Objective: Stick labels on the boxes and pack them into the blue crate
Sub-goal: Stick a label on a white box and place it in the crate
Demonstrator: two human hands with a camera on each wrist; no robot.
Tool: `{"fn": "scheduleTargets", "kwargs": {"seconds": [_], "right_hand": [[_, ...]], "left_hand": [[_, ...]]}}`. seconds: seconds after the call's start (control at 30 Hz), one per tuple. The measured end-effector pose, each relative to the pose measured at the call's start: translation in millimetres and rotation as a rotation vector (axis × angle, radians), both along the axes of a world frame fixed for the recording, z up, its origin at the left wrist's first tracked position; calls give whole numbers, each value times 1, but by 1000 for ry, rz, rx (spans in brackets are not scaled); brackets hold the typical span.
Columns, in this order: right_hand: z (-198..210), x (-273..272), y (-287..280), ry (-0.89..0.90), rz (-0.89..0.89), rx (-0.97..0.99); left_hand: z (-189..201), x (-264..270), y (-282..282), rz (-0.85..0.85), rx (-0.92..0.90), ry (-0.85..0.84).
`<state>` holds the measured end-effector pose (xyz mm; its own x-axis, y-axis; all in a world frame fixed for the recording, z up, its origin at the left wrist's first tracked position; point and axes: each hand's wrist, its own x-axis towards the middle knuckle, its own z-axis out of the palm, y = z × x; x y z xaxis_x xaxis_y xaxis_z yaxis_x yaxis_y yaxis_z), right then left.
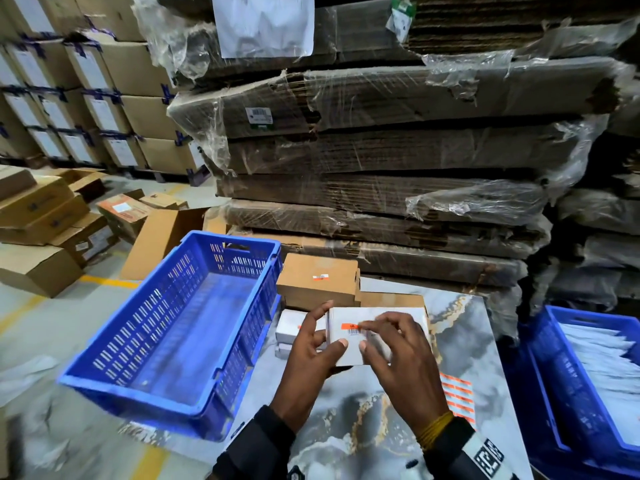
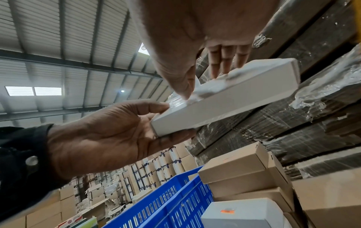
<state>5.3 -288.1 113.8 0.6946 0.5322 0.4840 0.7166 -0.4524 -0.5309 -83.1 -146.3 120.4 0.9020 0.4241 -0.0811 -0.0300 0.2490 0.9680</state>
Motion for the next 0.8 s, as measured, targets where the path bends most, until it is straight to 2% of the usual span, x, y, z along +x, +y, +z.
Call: {"fn": "scheduleTargets", "kwargs": {"seconds": [0.17, 0.3, 0.8], "right_hand": [[20, -5, 4, 13, 112, 46], [29, -9, 12, 34, 160, 29], [44, -30, 60, -71, 101, 79]], "left_hand": [[13, -8, 5, -48, -3, -7], [26, -14, 16, -60, 77, -18], [51, -27, 69, -141, 147, -27]]}}
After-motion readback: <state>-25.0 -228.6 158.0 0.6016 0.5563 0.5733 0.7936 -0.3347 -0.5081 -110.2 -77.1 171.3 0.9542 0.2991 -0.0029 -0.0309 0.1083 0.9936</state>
